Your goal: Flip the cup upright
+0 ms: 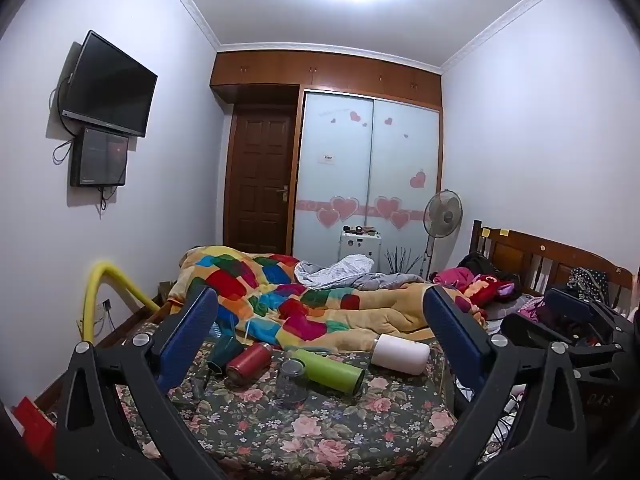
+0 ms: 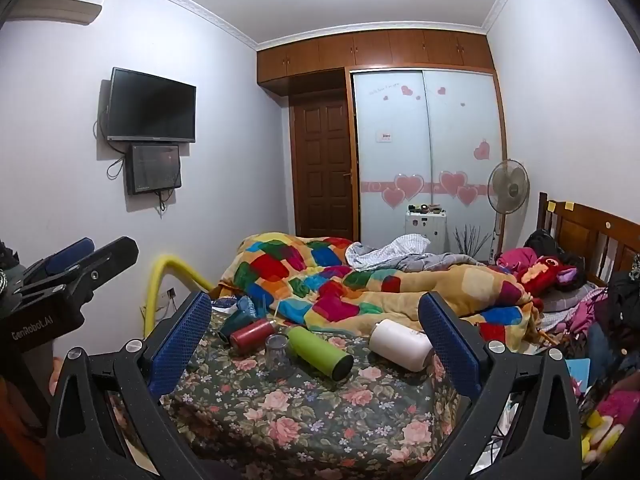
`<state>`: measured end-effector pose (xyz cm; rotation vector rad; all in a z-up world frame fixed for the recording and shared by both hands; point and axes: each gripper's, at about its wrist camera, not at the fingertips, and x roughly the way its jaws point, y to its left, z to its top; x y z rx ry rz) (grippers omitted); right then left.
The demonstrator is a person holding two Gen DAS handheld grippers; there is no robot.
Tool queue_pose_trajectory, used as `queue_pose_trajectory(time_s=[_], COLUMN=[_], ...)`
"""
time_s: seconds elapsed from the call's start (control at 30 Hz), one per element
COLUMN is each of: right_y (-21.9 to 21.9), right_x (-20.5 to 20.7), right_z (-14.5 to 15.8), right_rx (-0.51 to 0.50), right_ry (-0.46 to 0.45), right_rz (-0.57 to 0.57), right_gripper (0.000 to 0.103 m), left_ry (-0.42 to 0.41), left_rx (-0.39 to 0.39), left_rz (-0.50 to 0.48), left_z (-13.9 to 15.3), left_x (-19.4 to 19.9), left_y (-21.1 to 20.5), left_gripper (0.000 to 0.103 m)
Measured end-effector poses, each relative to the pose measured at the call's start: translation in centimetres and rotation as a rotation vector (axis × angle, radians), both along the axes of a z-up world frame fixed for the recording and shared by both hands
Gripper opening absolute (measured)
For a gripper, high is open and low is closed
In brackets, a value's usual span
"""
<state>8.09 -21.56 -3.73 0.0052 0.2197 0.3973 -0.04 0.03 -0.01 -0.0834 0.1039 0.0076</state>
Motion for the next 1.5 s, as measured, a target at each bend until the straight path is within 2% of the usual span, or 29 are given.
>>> queue_pose_trajectory(time_s=[0.3,1.5], right_y=[0.0,0.1], right_x=[0.0,0.0], right_z=[0.0,0.0], right_rx=[-0.002,-0.008], right_ry=[-0.004,-0.001], right_rz=[-0.001,-0.003], right_gripper=[0.103,0.103], left_ry=[0.007,0.035], left_rx=[-0.006,-0.037], left_rz=[0.012,0.005], left_z=[-0.7,-0.5], left_x=[0.1,0.8], left_y=[-0.3,0.5], left_gripper=[0.103,0.103])
